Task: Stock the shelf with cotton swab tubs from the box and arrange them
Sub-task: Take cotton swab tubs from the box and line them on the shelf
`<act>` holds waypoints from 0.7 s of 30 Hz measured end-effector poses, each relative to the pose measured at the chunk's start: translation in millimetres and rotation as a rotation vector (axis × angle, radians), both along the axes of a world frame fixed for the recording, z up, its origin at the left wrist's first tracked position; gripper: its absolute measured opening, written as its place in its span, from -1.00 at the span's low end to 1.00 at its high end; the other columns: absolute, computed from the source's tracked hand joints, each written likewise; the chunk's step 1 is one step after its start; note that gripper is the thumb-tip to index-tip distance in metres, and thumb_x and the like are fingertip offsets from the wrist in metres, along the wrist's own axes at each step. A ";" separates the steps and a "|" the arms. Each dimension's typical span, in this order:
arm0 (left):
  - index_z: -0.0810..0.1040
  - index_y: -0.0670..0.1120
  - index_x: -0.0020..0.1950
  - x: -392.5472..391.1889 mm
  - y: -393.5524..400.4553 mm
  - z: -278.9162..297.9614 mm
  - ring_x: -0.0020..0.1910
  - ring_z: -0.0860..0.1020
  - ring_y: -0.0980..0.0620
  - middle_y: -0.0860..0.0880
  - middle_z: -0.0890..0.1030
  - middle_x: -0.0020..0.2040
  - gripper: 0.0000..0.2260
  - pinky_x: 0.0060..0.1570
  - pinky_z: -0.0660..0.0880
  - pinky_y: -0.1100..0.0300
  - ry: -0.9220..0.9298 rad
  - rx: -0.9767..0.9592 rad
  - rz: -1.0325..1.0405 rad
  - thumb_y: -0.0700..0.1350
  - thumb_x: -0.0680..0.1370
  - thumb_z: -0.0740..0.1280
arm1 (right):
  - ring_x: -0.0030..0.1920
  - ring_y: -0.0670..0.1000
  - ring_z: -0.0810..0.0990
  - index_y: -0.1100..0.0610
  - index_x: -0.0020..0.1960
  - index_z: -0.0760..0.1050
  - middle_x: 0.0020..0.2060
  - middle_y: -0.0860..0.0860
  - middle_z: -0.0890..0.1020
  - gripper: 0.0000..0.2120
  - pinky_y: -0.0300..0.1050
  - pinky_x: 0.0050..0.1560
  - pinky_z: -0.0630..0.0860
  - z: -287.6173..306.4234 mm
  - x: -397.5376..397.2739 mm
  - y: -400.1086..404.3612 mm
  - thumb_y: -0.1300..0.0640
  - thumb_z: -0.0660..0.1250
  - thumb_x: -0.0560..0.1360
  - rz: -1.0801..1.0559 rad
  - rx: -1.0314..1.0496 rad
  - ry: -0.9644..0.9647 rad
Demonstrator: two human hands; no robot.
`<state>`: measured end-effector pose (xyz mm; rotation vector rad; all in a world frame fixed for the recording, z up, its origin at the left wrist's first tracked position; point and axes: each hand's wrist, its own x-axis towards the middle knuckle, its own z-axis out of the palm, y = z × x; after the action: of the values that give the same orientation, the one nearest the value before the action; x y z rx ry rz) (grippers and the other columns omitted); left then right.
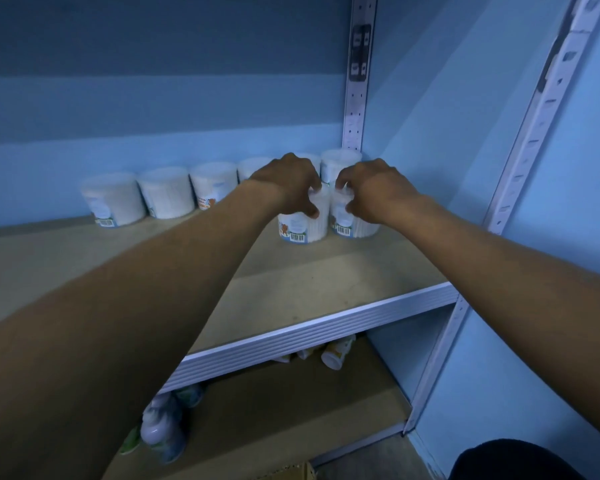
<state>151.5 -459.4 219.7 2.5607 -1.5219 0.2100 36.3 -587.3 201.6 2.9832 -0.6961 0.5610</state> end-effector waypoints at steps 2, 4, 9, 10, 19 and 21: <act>0.57 0.00 0.33 6.0 -7.5 -1.2 0.22 0.53 -0.10 -0.07 0.57 0.27 -0.48 0.09 0.45 0.11 0.014 -0.018 -0.002 0.09 0.41 0.53 | 0.30 0.10 0.47 -0.06 0.34 0.52 0.30 0.02 0.54 -0.57 -0.12 0.20 0.41 1.3 5.7 -10.2 0.22 0.38 0.50 0.000 0.014 0.009; 0.58 -0.01 0.32 11.8 -15.7 -2.4 0.22 0.53 -0.10 -0.07 0.58 0.26 -0.48 0.14 0.48 0.07 0.025 -0.027 -0.008 0.08 0.40 0.54 | 0.31 0.08 0.46 -0.07 0.32 0.53 0.29 -0.02 0.54 -0.58 -0.11 0.20 0.40 1.5 11.4 -18.9 0.21 0.38 0.51 -0.002 0.031 0.012; 0.60 -0.03 0.28 24.9 -35.5 -3.7 0.18 0.53 -0.13 -0.08 0.58 0.23 -0.50 0.12 0.49 0.05 0.012 -0.059 -0.022 0.08 0.38 0.55 | 0.29 0.10 0.46 -0.07 0.27 0.55 0.27 0.01 0.54 -0.61 -0.07 0.20 0.42 3.1 23.6 -40.3 0.21 0.40 0.49 0.005 0.043 0.020; 0.60 -0.03 0.27 26.6 -38.9 -4.0 0.19 0.53 -0.13 -0.08 0.58 0.23 -0.50 0.10 0.47 0.07 0.009 -0.069 -0.024 0.08 0.38 0.55 | 0.28 0.11 0.47 -0.07 0.25 0.55 0.26 0.02 0.54 -0.62 -0.05 0.21 0.43 4.2 24.8 -44.1 0.21 0.41 0.48 0.010 0.044 0.021; 0.59 -0.04 0.28 40.5 -63.2 -5.8 0.20 0.54 -0.12 -0.08 0.57 0.25 -0.48 0.06 0.44 0.10 0.013 -0.083 -0.029 0.08 0.37 0.56 | 0.30 0.15 0.47 0.02 0.25 0.57 0.25 0.07 0.57 -0.64 0.02 0.26 0.44 -0.9 38.3 -69.3 0.24 0.40 0.47 0.057 -0.002 0.000; 0.58 -0.04 0.30 41.9 -67.0 -6.5 0.19 0.55 -0.12 -0.08 0.57 0.26 -0.47 0.12 0.48 0.07 0.016 -0.082 -0.031 0.07 0.38 0.56 | 0.29 0.16 0.47 0.03 0.25 0.57 0.24 0.08 0.57 -0.63 0.02 0.27 0.45 -1.3 41.2 -72.9 0.24 0.41 0.47 0.059 -0.011 0.002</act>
<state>193.5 -526.4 213.2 2.4689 -1.5136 0.2423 77.5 -660.2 200.3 3.0028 -0.6046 0.5633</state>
